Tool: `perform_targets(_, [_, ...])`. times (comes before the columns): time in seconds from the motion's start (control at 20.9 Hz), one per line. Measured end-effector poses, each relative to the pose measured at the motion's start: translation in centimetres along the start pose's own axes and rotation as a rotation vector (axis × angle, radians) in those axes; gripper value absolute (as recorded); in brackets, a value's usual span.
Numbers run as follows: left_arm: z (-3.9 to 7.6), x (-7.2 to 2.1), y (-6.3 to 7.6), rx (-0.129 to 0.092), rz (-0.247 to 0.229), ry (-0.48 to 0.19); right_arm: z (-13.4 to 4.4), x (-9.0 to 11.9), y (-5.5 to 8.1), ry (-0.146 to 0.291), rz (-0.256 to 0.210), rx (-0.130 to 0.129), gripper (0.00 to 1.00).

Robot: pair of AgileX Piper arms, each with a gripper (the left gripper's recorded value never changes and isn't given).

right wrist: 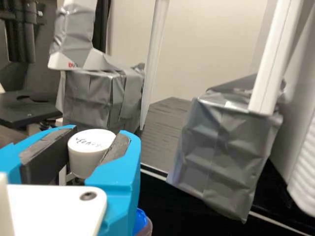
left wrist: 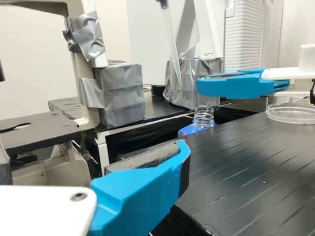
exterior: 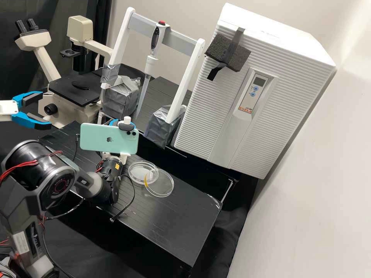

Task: Close the bottle

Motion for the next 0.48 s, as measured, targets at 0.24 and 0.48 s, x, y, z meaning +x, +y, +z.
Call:
perform_targets(0.24, [0.14, 0.06, -0.02, 0.001, 0.0, -0.004, 0.65, 0.81, -0.76, -0.037, -0.023, -0.001, 0.0])
perform_targets(0.48, [0.14, 0.07, -0.01, 0.002, 0.001, -0.003, 1.07, 1.11, -1.04, -0.056, -0.022, 0.015, 0.0])
